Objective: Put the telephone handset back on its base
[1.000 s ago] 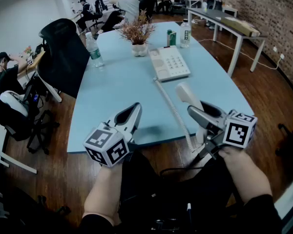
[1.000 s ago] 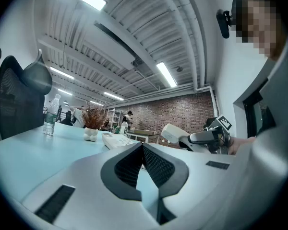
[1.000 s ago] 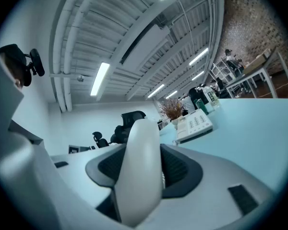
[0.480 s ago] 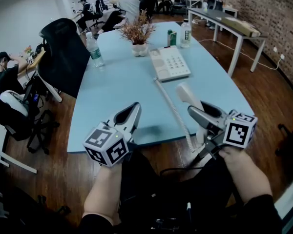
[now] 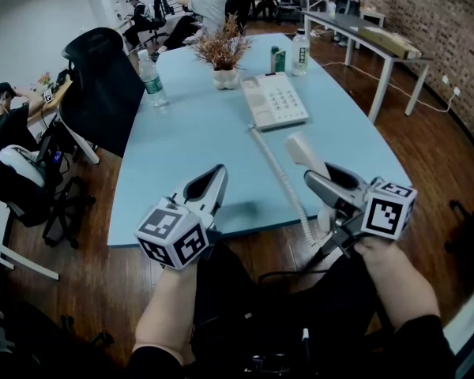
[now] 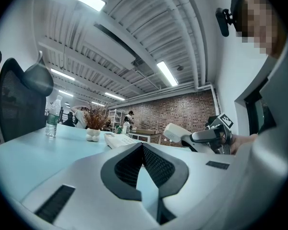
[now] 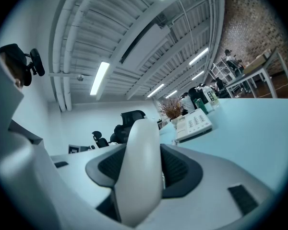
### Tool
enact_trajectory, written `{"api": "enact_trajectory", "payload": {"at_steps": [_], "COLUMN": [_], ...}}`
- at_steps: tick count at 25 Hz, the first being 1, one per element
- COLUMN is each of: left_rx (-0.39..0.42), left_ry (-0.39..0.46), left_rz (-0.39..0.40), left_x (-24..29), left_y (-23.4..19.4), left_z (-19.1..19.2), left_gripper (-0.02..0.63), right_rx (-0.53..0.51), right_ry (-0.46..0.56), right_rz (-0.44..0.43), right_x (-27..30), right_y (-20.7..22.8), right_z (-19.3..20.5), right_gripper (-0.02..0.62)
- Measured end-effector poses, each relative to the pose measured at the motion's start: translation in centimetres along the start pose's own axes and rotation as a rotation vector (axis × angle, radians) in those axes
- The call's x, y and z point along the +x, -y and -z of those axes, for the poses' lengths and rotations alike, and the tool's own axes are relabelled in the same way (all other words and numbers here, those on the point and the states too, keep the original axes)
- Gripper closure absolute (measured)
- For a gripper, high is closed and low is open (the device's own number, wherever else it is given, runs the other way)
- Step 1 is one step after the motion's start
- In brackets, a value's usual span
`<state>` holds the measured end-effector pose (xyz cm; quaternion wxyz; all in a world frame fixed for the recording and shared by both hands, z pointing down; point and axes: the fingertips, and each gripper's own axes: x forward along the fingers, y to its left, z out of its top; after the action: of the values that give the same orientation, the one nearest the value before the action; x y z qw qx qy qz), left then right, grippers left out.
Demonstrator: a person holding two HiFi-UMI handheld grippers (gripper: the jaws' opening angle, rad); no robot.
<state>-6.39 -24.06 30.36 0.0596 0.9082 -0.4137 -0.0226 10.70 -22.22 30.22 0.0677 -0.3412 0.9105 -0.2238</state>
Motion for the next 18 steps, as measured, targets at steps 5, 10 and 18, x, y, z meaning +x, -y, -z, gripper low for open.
{"api": "enact_trajectory", "payload": {"at_steps": [5, 10, 18], "left_rx": [0.018, -0.004, -0.01], "left_ry": [-0.011, -0.002, -0.001], "left_rz": [0.01, 0.015, 0.015], "left_x": [0.24, 0.08, 0.11], "left_y": [0.55, 0.35, 0.3], "left_z": [0.28, 0.18, 0.1], "left_gripper": [0.609, 0.609, 0.609], "right_rx": [0.0, -0.004, 0.0], "right_ry": [-0.004, 0.0, -0.005], "right_rz": [0.003, -0.002, 0.002], "right_x": [0.05, 0.02, 0.02], "right_y": [0.06, -0.09, 0.02], "right_z": [0.11, -0.02, 0.15], "right_gripper": [0.36, 0.36, 0.36]}}
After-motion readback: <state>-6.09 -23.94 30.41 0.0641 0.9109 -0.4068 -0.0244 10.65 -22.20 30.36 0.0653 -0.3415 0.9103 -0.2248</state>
